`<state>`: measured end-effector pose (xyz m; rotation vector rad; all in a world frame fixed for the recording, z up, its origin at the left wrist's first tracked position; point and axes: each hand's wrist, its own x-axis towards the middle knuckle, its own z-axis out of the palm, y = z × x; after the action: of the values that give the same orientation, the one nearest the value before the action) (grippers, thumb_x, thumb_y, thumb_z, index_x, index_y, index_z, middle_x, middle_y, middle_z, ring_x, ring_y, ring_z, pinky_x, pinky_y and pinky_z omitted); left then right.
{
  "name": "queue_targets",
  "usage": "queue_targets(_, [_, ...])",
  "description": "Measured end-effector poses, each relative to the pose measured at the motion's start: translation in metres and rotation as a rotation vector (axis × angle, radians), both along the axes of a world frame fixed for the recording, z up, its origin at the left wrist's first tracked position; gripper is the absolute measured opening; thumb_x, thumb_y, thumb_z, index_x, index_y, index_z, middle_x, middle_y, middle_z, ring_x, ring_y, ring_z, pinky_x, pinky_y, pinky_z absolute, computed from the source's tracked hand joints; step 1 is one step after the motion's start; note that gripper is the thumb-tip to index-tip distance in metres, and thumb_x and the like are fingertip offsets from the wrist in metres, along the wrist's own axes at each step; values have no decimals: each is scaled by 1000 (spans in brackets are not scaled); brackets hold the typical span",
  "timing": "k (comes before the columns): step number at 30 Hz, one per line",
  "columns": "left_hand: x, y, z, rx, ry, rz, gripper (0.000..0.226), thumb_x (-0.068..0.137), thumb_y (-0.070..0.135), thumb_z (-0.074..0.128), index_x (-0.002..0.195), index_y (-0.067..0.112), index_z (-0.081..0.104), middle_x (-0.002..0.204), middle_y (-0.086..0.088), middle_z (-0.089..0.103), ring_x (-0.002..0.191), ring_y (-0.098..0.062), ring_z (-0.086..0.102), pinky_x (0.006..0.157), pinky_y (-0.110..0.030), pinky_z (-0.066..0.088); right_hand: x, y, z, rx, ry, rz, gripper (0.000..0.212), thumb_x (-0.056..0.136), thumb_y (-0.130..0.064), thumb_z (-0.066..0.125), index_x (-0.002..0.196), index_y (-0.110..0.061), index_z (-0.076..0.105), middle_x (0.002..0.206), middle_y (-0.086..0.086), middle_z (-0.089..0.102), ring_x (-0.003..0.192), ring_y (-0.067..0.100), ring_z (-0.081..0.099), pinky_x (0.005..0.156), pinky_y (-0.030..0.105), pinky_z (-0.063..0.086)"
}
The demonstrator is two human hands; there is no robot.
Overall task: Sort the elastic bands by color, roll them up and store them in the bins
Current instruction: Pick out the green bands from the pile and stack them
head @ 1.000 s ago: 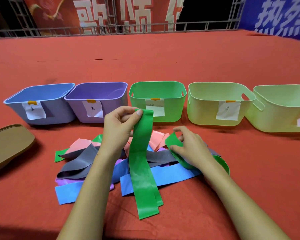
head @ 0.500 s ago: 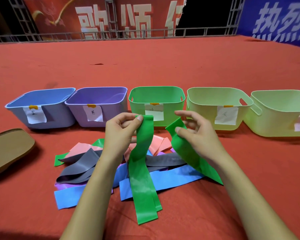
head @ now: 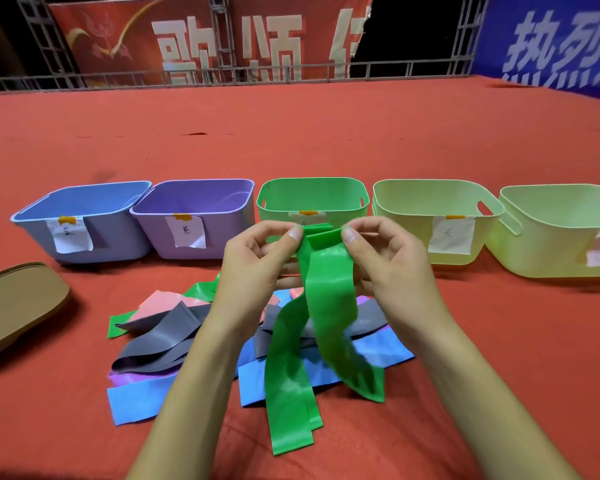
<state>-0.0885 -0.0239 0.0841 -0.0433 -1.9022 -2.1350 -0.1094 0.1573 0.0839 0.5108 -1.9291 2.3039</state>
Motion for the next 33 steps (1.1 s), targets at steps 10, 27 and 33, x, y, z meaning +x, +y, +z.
queue_targets(10, [8,9,8,-15,24,-86,26,107,23,61,120,2,69,84,0,76,65,-15,71,69,-34,59,-1,-7,-7,-68,-19,-118,11,101,-20,71,107,-10,72,106,15,77,90,18,72,71,39,61])
queue_targets(27, [10,2,13,-42,170,145,15,99,14,74,107,1,71,83,-17,80,76,-26,78,60,-35,62,10,-18,-3,-65,-39,8,30,93,-10,77,116,-8,58,91,9,72,64,18,73,51,31,57])
queue_targets(33, [9,-16,24,-16,237,240,8,100,13,73,103,6,71,80,-13,80,68,-18,74,53,-27,55,6,-25,-20,202,-90,123,45,85,-20,87,120,-19,59,92,0,74,72,19,70,68,42,60])
